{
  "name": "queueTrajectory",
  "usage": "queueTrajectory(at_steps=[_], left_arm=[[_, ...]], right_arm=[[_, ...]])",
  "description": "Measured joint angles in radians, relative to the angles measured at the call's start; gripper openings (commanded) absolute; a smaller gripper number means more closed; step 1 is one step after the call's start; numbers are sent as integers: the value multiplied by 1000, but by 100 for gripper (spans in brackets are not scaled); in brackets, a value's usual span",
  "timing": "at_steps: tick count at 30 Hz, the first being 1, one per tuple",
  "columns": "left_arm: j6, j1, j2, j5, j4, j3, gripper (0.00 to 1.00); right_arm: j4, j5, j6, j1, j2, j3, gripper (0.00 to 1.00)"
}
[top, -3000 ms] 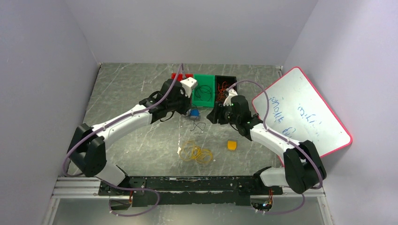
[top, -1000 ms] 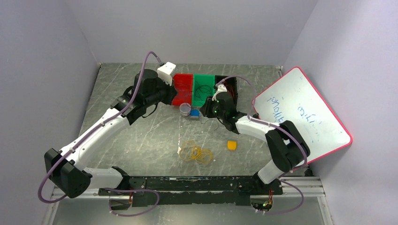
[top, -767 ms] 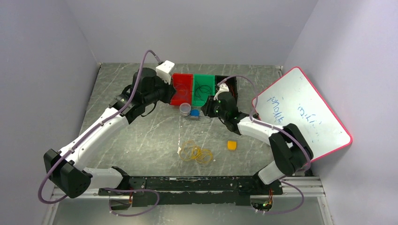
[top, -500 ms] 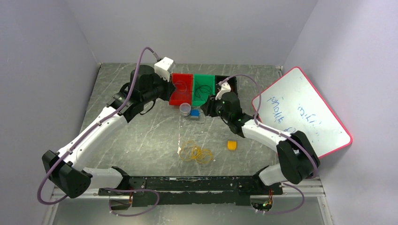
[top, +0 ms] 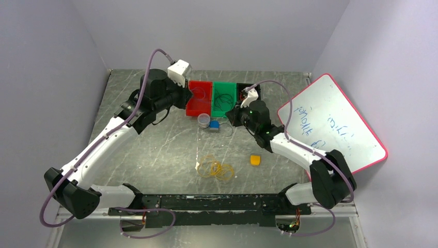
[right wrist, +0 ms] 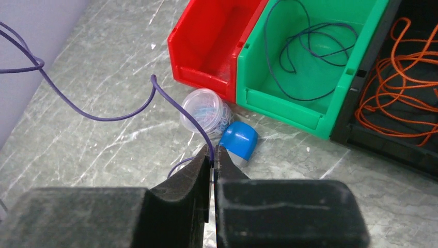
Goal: Untangle the cables
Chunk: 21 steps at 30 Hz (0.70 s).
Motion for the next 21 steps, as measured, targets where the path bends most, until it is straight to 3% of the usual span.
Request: queueTrajectory(at_steps=[3, 21], left_arm=[[0, 8, -3, -1, -8, 0, 7], [-22, 119, 105, 55, -13, 3, 7]], right_arm=[[-6, 1, 2, -18, -19, 0, 0], [-150, -34, -14, -185, -134, 58, 0]])
